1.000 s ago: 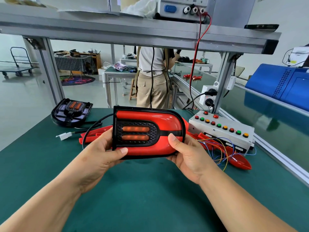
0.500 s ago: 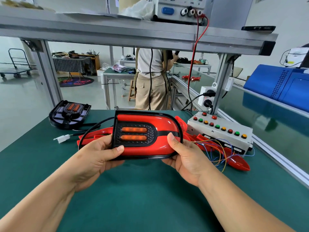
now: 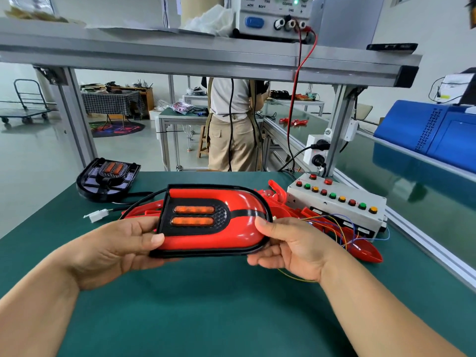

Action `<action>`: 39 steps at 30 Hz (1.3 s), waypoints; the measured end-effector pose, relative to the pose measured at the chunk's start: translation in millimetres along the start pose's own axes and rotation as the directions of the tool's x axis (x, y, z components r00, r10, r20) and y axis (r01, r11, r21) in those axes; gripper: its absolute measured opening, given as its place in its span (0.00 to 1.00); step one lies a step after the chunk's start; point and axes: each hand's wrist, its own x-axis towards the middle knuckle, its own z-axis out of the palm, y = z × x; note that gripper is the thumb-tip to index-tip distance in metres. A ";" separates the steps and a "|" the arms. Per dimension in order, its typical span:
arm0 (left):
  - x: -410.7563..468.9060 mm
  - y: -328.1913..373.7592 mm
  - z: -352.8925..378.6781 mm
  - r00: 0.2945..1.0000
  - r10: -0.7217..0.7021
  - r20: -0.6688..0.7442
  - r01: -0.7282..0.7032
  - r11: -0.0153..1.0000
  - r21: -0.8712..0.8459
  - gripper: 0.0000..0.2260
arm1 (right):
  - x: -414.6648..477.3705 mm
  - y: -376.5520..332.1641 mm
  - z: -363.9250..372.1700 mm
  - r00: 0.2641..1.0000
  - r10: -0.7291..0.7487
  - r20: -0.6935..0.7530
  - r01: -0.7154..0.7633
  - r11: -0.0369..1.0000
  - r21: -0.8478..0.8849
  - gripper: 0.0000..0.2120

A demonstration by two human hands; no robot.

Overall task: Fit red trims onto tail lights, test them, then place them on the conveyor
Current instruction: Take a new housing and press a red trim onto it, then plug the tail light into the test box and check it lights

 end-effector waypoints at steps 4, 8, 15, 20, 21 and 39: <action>-5.9 -2.7 -6.0 0.978 -0.186 0.097 0.167 0.971 0.171 0.35 | -10.5 -6.9 -11.0 0.971 0.205 0.121 -0.179 0.964 -0.199 0.20; -8.6 -0.9 2.3 0.960 -0.262 0.097 0.227 0.933 0.278 0.29 | -14.4 -9.3 -16.0 0.941 0.325 0.092 -0.249 0.852 -0.460 0.28; -5.2 0.4 11.9 0.954 -0.272 0.125 0.218 0.919 0.329 0.33 | -19.2 -19.2 -28.5 0.986 0.155 -0.058 -0.159 0.786 -0.598 0.27; -5.4 -0.8 12.9 0.960 -0.259 0.105 0.213 0.921 0.325 0.28 | 8.5 -4.1 -36.1 0.754 -0.645 -0.121 0.199 0.401 -0.894 0.04; -5.9 -0.5 13.8 0.961 -0.259 0.099 0.214 0.919 0.331 0.29 | 13.7 -0.1 -35.7 0.725 -0.685 -0.074 0.099 0.210 -0.973 0.05; 29.5 6.5 -112.7 0.447 0.038 -0.894 0.199 0.970 0.141 0.08 | 41.3 13.7 -45.8 0.758 -0.489 -0.433 -0.433 0.119 -0.893 0.12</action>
